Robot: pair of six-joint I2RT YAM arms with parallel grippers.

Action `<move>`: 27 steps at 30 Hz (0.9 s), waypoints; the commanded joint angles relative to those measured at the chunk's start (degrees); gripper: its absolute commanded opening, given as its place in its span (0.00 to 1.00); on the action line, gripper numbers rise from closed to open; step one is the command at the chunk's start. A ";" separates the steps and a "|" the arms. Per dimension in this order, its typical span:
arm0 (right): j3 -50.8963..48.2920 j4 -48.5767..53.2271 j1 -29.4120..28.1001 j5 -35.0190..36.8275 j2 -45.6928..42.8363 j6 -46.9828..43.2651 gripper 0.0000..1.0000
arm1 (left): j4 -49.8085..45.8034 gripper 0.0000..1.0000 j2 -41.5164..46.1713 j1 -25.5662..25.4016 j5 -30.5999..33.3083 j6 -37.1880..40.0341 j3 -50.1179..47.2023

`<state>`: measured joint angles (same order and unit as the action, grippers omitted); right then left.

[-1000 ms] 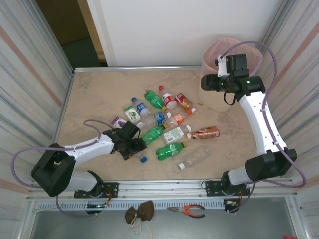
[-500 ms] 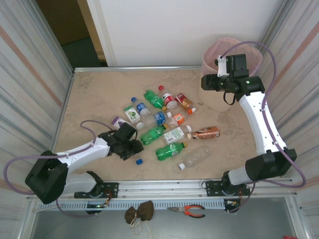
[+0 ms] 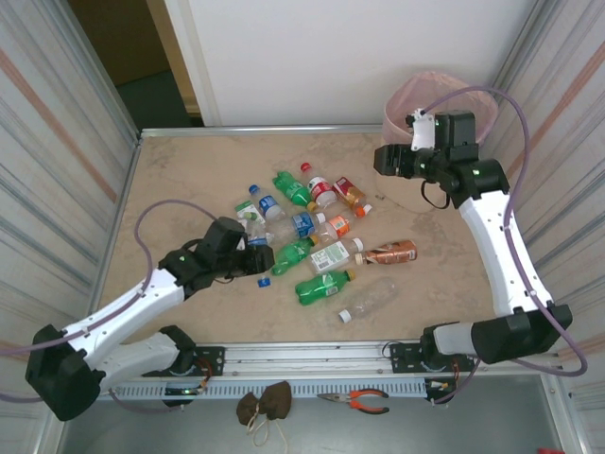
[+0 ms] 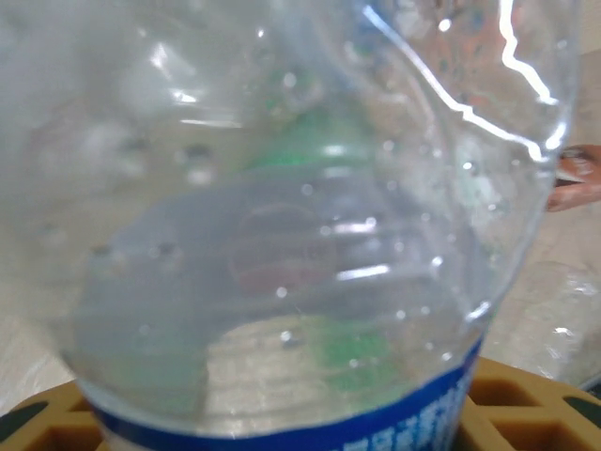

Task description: Put the plastic bottles in the bin

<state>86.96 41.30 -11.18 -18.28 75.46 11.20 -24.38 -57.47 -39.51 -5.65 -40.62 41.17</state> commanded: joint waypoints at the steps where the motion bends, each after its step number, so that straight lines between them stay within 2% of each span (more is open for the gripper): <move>1: -2.60 -7.09 -0.85 -8.00 -3.09 3.64 0.69 | 8.89 0.47 1.23 -0.24 -4.31 11.46 2.61; 7: -8.10 -17.69 -3.58 -16.35 -7.22 6.48 0.70 | 15.92 0.46 -0.20 -0.26 -12.19 22.83 7.76; 12: -11.51 -24.17 -8.03 -19.52 -9.56 7.08 0.70 | 20.46 0.45 -1.78 -0.22 -20.62 29.66 11.90; 16: -13.62 -27.76 -11.51 -20.94 -11.60 7.34 0.71 | 25.79 0.43 -3.08 -0.31 -27.01 29.96 13.54; 21: -16.35 -32.54 -16.07 -22.04 -14.58 6.29 0.73 | 33.98 0.42 -4.27 -0.72 -31.45 27.96 13.28; 27: -16.49 -31.56 -24.81 -19.55 -16.21 -1.16 0.81 | 39.67 0.40 -3.84 -1.33 -34.86 27.07 13.21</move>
<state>70.96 11.55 -32.97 -38.15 60.82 14.83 8.93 -62.11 -40.27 -36.49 -13.72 53.15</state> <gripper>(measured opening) 0.807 0.500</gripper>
